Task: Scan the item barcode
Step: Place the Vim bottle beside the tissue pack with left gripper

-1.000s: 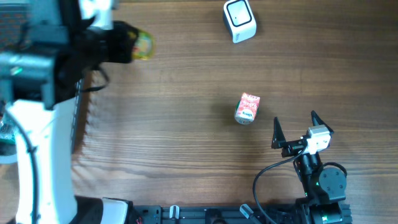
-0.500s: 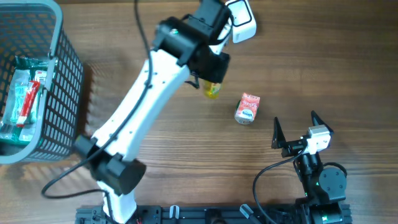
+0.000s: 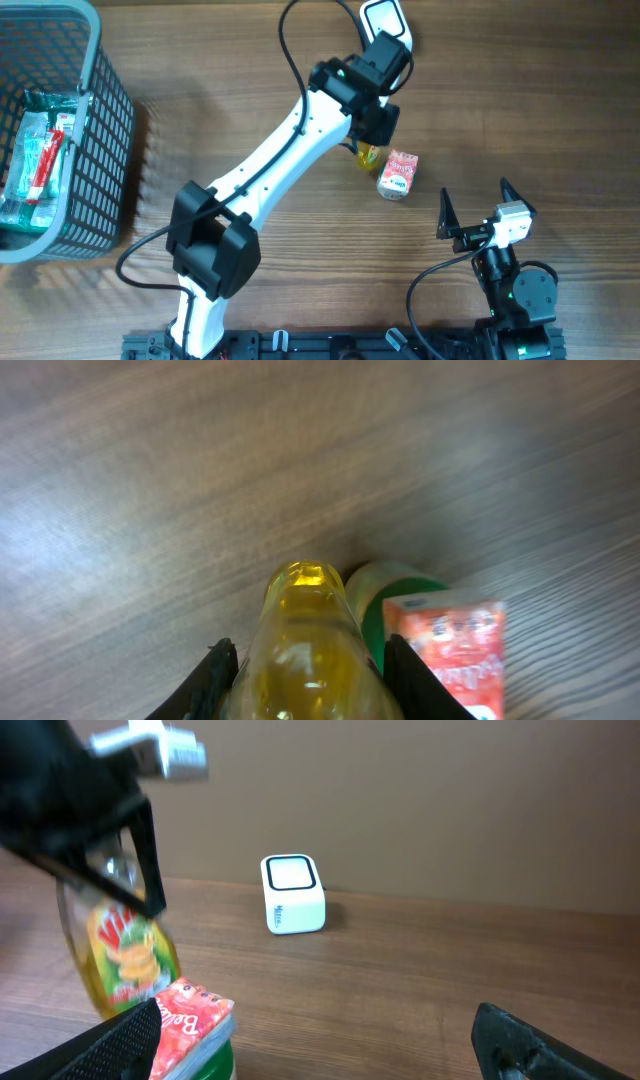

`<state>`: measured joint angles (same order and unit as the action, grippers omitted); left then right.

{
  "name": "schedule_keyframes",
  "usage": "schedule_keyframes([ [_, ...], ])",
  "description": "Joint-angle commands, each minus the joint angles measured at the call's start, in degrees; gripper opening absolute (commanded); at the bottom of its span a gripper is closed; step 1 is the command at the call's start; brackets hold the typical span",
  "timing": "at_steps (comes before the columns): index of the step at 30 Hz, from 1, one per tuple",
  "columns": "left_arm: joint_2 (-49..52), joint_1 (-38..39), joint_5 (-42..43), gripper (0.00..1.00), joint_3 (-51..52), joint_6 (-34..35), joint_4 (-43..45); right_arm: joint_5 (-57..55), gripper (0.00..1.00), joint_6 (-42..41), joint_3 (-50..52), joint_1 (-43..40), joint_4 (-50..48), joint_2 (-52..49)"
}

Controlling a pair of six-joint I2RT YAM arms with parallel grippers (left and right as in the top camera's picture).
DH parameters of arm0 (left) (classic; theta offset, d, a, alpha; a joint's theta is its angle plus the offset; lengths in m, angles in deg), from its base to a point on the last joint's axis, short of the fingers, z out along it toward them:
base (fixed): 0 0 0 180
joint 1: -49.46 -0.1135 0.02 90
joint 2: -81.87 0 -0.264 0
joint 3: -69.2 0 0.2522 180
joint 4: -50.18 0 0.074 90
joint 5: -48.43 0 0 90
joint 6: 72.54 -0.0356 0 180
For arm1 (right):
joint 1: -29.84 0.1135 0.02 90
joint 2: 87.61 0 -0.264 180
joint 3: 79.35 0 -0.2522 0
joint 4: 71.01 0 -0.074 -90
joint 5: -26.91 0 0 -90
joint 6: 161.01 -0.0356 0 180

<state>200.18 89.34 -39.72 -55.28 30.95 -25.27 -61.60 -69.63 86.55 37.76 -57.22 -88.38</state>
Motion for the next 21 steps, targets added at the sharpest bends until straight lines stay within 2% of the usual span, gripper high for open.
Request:
schedule_keyframes([
  [1,0.02,0.42,-3.04,0.29,4.94,2.40,2.84,0.55,1.00,0.09,0.04,-0.35,-0.15,0.35],
  [4,0.02,0.42,-3.02,0.32,9.16,2.45,6.34,0.57,1.00,0.11,0.04,-0.35,-0.15,0.35],
  [8,0.02,0.42,-2.99,0.64,10.93,3.52,7.37,0.57,1.00,0.09,0.04,-0.35,-0.15,0.35],
  [10,0.02,0.42,-2.62,0.91,10.97,3.52,7.21,0.55,1.00,0.09,0.04,-0.35,-0.15,0.35],
  [11,0.00,0.42,-1.90,1.00,10.97,3.50,7.06,0.57,1.00,0.11,0.04,-0.35,-0.15,0.35],
  [17,-6.19,-2.54,-4.31,1.00,1.49,1.73,6.58,0.55,1.00,0.09,0.04,-0.35,-0.15,0.35],
  [21,-13.42,-5.95,-7.74,1.00,-7.63,-2.67,4.98,0.57,1.00,0.11,0.04,-0.35,-0.15,0.35],
])
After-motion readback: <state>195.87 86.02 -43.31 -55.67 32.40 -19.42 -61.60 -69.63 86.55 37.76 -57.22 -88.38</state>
